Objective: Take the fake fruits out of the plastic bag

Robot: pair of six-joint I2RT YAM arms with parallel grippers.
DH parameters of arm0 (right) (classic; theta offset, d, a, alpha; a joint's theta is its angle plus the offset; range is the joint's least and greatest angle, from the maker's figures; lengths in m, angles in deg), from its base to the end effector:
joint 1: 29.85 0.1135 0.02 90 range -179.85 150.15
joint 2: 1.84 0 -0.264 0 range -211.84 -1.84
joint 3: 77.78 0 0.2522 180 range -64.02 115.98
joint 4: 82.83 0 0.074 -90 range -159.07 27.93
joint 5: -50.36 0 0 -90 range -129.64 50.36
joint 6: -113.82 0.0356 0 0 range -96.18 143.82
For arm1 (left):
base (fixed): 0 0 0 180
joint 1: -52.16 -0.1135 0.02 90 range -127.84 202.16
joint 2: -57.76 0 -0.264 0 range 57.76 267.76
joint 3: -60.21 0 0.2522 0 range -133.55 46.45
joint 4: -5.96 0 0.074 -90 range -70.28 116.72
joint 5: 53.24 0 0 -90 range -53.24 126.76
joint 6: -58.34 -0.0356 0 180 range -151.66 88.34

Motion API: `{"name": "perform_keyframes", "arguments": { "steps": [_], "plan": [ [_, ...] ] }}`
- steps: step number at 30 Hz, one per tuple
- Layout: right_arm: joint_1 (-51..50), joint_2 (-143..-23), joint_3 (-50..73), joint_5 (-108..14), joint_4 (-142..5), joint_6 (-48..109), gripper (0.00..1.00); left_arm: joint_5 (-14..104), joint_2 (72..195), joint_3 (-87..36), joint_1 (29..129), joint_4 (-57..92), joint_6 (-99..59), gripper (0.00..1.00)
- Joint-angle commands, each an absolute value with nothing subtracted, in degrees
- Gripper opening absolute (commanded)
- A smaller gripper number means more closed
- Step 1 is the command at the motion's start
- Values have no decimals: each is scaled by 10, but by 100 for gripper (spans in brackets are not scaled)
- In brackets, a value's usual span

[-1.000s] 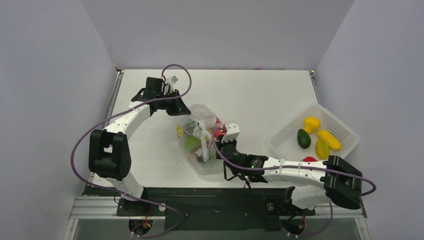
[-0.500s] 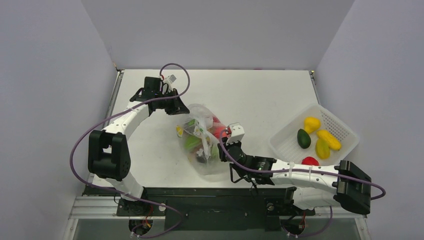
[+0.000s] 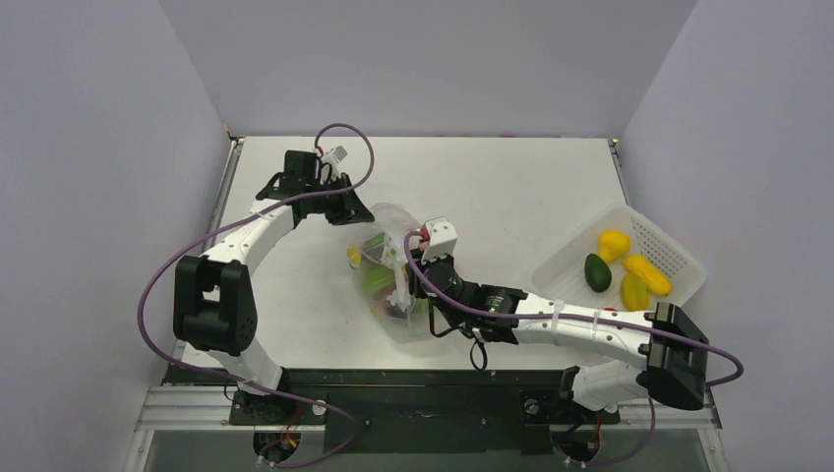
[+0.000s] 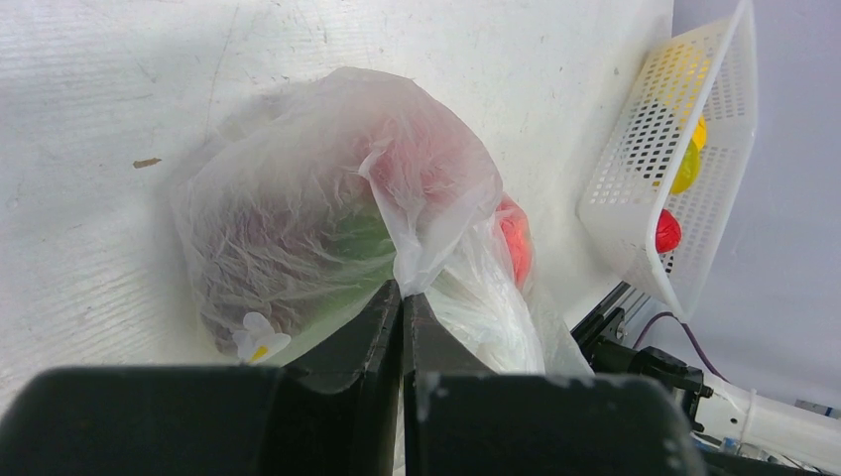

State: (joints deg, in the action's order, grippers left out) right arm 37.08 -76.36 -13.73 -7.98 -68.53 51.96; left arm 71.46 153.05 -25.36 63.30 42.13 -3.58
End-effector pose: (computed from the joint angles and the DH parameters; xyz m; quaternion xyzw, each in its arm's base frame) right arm 0.1317 0.2616 0.2784 -0.1304 0.8132 0.2274 0.5196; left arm 0.3540 -0.0904 0.2596 -0.0195 0.8915 -0.3806 0.2449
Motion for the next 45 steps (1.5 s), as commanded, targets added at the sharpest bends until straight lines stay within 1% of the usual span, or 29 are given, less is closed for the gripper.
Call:
{"name": "perform_keyframes", "arguments": {
  "steps": [1, 6, 8, 11, 13, 17, 22, 23, 24, 25, 26, 27, 28, 32, 36, 42, 45],
  "plan": [
    [347, -798, -85, -106, -664, 500, 30, 725, 1518, -256, 643, 386, -35, 0],
    [328, -841, -46, -143, -658, 484, 48, 722, 1522, -257, 655, 386, -36, 0],
    [324, -859, -26, -147, -647, 479, 50, 720, 1524, -258, 664, 389, -38, 0],
    [323, -877, -1, -146, -631, 472, 50, 719, 1526, -262, 668, 394, -40, 0],
    [324, -891, 2, -130, -622, 469, 46, 719, 1524, -261, 670, 393, -41, 0],
    [324, -901, 6, -109, -603, 468, 37, 705, 1519, -264, 674, 402, -49, 0],
    [336, -910, 11, -80, -588, 458, 29, 701, 1522, -268, 674, 408, -53, 0],
    [339, -911, 12, -76, -584, 455, 24, 701, 1523, -269, 673, 409, -54, 0],
    [341, -909, 12, -70, -580, 454, 21, 700, 1524, -271, 672, 411, -55, 0],
    [342, -904, 6, -67, -579, 453, 15, 700, 1523, -272, 669, 412, -55, 0],
    [343, -894, 3, -61, -580, 454, 12, 699, 1523, -271, 667, 412, -55, 0],
    [344, -889, -7, -58, -580, 455, 5, 699, 1520, -271, 663, 412, -56, 0],
    [344, -874, -13, -56, -581, 458, 1, 695, 1519, -271, 660, 412, -57, 0],
    [344, -811, -70, -71, -603, 476, 0, 693, 1512, -270, 639, 412, -58, 0],
    [343, -735, -164, -95, -634, 515, 0, 694, 1507, -269, 605, 412, -57, 0],
    [343, -632, -314, -119, -717, 595, 0, 709, 1504, -263, 561, 402, -48, 0],
    [342, -602, -368, -126, -762, 633, 0, 710, 1505, -261, 551, 399, -46, 0]
  ]
}}
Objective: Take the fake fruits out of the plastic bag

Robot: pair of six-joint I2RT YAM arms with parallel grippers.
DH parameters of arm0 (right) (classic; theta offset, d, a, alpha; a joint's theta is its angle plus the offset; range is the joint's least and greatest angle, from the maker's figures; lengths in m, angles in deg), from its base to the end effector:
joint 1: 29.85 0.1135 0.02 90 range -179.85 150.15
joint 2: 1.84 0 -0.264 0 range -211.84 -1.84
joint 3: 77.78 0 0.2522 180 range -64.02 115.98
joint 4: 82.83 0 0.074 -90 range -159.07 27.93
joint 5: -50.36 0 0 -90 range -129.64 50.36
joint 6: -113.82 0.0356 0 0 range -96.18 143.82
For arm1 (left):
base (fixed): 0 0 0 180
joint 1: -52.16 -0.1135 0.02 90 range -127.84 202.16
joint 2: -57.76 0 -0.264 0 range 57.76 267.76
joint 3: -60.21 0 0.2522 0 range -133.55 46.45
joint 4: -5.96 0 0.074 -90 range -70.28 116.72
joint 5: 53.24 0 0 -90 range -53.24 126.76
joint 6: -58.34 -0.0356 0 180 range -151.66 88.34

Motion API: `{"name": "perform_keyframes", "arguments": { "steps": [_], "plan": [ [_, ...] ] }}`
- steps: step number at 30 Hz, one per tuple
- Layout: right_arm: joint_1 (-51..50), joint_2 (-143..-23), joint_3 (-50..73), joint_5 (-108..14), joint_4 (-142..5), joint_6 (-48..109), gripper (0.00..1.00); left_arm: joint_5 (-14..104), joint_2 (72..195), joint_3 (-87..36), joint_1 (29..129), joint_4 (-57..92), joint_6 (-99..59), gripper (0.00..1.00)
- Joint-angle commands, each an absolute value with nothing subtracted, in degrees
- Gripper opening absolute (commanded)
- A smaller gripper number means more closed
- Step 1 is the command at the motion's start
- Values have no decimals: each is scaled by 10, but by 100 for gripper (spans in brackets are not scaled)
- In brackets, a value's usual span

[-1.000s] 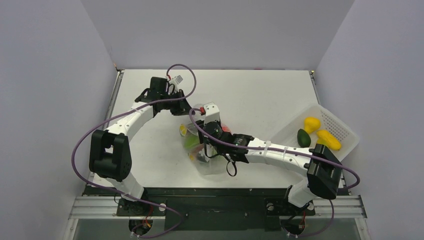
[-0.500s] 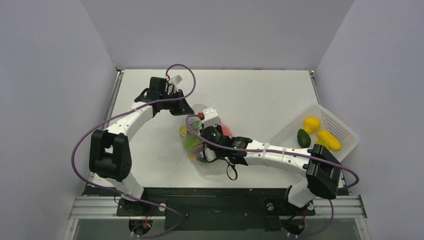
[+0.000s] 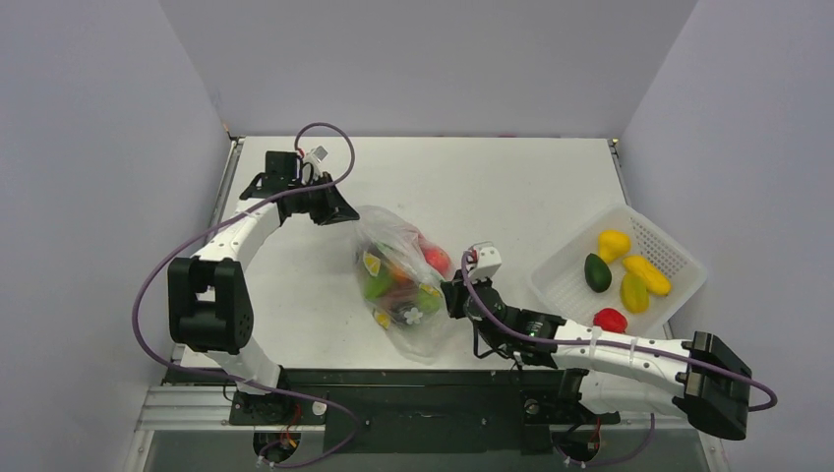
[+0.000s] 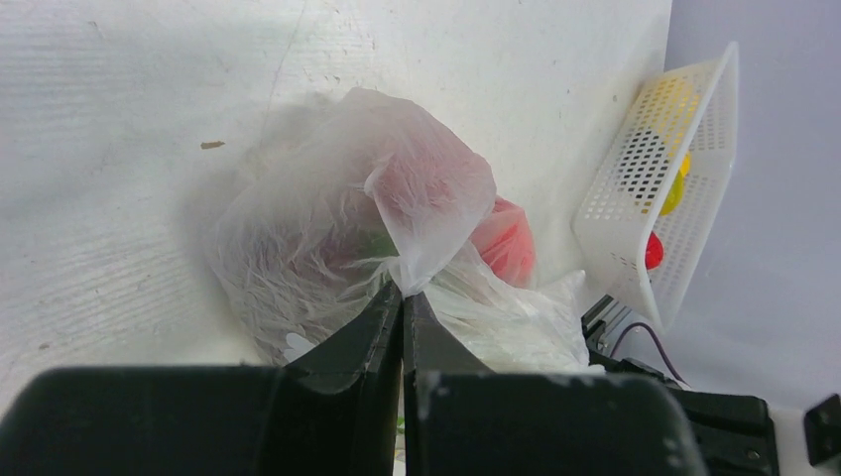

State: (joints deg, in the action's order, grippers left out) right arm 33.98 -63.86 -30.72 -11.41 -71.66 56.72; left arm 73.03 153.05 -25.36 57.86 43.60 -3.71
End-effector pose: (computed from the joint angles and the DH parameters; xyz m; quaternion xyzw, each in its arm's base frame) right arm 0.1185 0.2029 0.2351 -0.0951 0.8276 0.2459 0.4955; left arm 0.3586 -0.0570 0.2582 -0.0598 0.8905 -0.3776 0.2468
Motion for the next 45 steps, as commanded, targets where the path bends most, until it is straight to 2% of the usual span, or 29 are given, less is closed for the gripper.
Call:
{"name": "perform_keyframes", "arguments": {
  "steps": [1, 10, 12, 14, 15, 16, 18, 21, 24, 27, 29, 39, 45],
  "plan": [
    [341, -590, -388, -128, -771, 637, 0, 710, 1506, -260, 549, 398, -46, 0],
    [322, -572, -403, -154, -781, 626, 0, 696, 1488, -252, 552, 395, -66, 1],
    [306, -573, -395, -169, -769, 619, 0, 673, 1460, -246, 562, 393, -87, 16],
    [277, -578, -386, -200, -757, 612, 0, 635, 1423, -244, 583, 398, -120, 39],
    [265, -580, -382, -229, -748, 609, 0, 600, 1394, -241, 593, 405, -143, 45],
    [241, -587, -372, -245, -742, 599, 0, 580, 1378, -240, 615, 408, -152, 56],
    [211, -598, -352, -289, -724, 576, 0, 546, 1330, -232, 646, 412, -169, 69],
    [180, -610, -317, -343, -662, 526, 0, 541, 1251, -204, 694, 380, -201, 80],
    [151, -621, -272, -379, -612, 485, 0, 512, 1178, -137, 800, 313, -282, 95],
    [129, -622, -250, -413, -578, 459, 0, 452, 1153, -83, 896, 256, -399, 97],
    [116, -620, -247, -429, -572, 454, 0, 443, 1164, -69, 911, 235, -434, 97],
    [79, -603, -258, -483, -585, 472, 0, 513, 1413, -237, 908, 374, -576, 96],
    [64, -596, -241, -495, -553, 464, 0, 524, 1468, -228, 910, 340, -570, 90]
  ]
}}
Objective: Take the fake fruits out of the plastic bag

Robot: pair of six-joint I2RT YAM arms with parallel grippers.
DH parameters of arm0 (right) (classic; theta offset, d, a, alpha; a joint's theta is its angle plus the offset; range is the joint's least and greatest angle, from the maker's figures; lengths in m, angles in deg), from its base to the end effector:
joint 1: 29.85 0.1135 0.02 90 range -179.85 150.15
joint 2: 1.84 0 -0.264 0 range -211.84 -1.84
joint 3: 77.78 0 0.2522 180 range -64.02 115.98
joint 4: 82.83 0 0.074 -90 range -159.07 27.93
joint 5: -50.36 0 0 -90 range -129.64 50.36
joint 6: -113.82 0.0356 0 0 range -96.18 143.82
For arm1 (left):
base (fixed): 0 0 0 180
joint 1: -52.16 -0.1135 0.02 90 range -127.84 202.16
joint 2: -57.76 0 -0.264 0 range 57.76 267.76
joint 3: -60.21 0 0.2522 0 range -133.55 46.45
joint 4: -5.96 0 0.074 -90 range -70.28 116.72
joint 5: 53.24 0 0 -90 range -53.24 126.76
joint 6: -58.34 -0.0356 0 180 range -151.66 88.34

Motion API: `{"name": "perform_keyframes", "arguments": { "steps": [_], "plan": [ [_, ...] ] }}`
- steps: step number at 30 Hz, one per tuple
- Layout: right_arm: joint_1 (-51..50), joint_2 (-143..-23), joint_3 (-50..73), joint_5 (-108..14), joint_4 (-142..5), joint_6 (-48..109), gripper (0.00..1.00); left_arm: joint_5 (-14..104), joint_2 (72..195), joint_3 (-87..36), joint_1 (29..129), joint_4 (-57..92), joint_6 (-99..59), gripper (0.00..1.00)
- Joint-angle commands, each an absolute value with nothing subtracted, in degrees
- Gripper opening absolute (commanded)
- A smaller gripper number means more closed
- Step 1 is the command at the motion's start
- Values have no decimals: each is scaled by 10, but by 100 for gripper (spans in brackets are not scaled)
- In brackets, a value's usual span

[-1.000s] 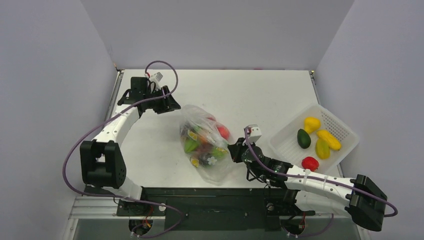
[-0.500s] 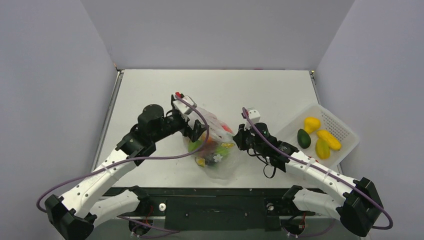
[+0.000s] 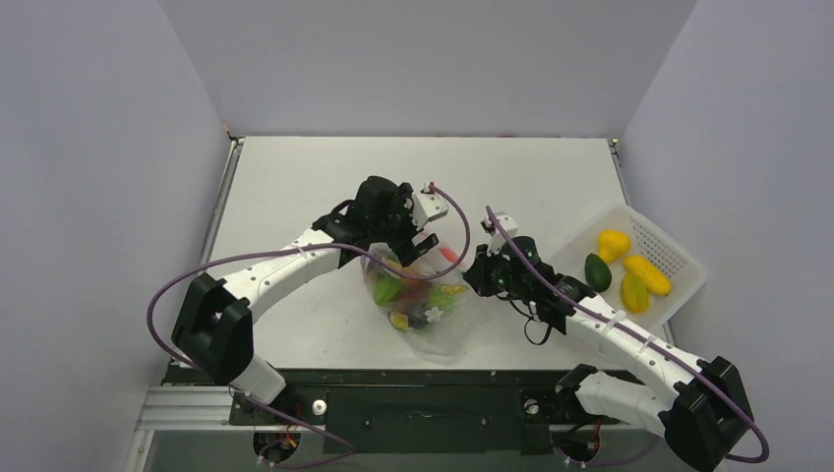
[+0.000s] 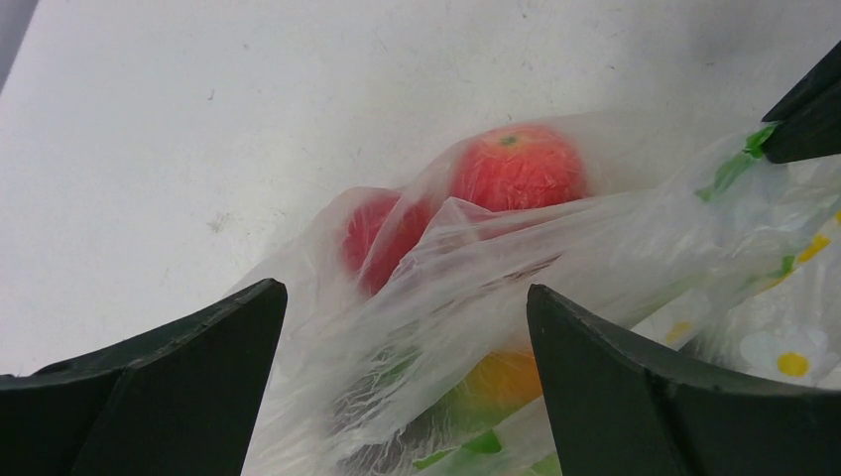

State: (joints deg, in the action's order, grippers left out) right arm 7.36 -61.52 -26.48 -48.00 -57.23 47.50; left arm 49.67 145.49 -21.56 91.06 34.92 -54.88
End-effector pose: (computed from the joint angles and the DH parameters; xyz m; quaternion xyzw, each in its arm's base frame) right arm 0.1775 0.1413 0.2436 -0.1377 0.8704 0.2928 0.3712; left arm 0.2670 -0.2257 0.2889 0.4991 0.7279 -0.1614 0.4415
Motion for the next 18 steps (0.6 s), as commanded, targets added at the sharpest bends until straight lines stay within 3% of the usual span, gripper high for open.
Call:
{"name": "perform_keyframes", "arguments": {
  "steps": [1, 10, 12, 13, 16, 18],
  "plan": [
    [63, -593, -232, -499, -540, 460, 0, 522, 1471, -223, 913, 336, -569, 90],
    [60, -586, -216, -495, -500, 450, 0, 401, 1503, -231, 978, 352, -599, 88],
    [60, -591, -214, -506, -497, 459, 0, 382, 1512, -229, 999, 351, -602, 80],
    [60, -595, -207, -510, -494, 461, 0, 379, 1514, -233, 1001, 351, -598, 70],
    [61, -591, -212, -504, -497, 475, 0, 373, 1516, -246, 1004, 355, -581, 63],
    [61, -583, -224, -493, -508, 488, 0, 353, 1515, -254, 1004, 362, -575, 53]
  ]
}}
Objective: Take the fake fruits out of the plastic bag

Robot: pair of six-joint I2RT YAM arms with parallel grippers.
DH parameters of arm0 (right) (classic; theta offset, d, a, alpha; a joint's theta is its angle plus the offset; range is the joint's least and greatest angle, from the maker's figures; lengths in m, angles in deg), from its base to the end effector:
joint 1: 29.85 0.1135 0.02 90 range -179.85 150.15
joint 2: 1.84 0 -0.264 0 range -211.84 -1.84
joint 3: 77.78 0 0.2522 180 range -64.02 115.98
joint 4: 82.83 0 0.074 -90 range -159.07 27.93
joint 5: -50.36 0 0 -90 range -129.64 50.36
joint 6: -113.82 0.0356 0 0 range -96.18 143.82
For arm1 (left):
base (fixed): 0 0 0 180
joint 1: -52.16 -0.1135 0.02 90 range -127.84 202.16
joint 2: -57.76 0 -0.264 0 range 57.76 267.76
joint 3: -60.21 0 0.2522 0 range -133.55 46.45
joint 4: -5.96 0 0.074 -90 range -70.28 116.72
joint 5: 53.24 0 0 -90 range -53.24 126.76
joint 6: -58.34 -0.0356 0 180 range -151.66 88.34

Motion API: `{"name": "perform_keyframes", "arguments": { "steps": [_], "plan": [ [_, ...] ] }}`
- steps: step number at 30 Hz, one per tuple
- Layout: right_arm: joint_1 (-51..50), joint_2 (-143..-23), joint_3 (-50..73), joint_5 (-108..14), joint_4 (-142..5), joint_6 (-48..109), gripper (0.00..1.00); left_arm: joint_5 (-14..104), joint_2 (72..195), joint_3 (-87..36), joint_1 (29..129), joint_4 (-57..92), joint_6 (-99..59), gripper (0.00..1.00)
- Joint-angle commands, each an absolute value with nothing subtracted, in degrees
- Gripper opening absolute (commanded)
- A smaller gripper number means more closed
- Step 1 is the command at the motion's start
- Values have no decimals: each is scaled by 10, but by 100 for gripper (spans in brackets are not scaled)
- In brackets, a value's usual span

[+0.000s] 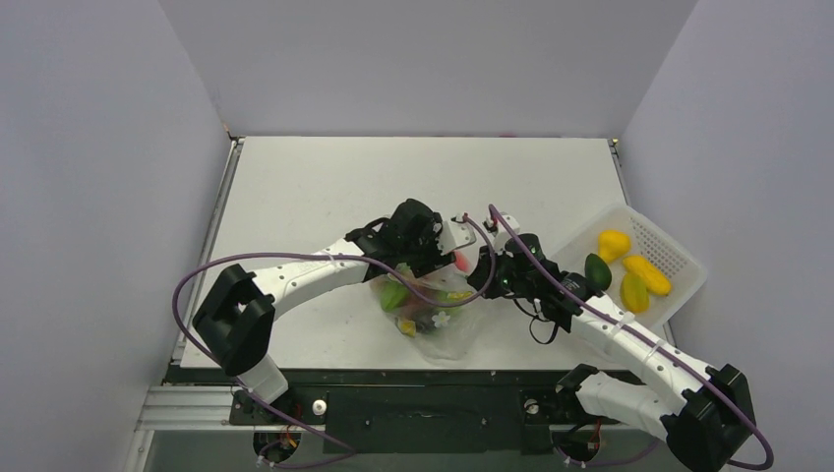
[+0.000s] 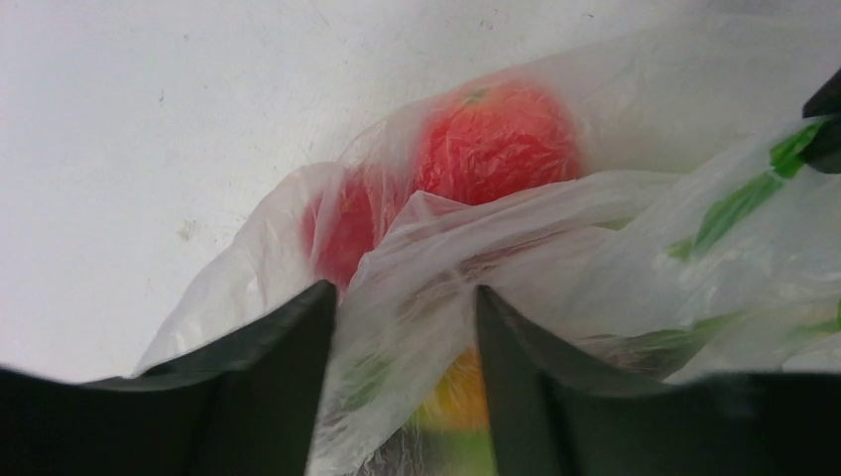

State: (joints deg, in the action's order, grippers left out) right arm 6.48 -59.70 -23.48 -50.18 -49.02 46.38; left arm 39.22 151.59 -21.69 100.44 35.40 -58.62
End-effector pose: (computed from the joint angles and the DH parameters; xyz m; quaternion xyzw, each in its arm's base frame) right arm 0.1717 0.1343 0.2552 -0.1474 0.8813 0.2887 0.3439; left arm 0.2428 -0.2747 0.2524 0.5631 0.7163 -0.0954 0.4009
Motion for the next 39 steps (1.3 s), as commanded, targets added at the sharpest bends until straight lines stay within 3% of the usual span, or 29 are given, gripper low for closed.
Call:
{"name": "perform_keyframes", "arguments": {
  "steps": [1, 6, 9, 13, 21, 27, 32, 39],
  "plan": [
    [61, -581, -227, -489, -510, 491, 0, 348, 1515, -256, 1005, 364, -573, 42],
    [60, -560, -240, -457, -517, 535, 0, 325, 1494, -243, 1001, 340, -527, 9],
    [61, -564, -238, -472, -521, 556, 0, 309, 1485, -245, 993, 357, -468, 0],
    [60, -562, -237, -475, -523, 556, 0, 315, 1470, -264, 954, 409, -388, 0],
    [60, -575, -232, -468, -532, 561, 0, 383, 1346, -111, 860, 262, -286, 0],
    [59, -562, -243, -410, -533, 569, 0, 325, 1342, -146, 827, 287, -259, 0],
    [59, -527, -300, -366, -595, 622, 0, 357, 1318, -131, 752, 265, -197, 0],
    [56, -582, -285, -449, -657, 627, 0, 439, 1314, -136, 742, 245, -186, 0]
  ]
}}
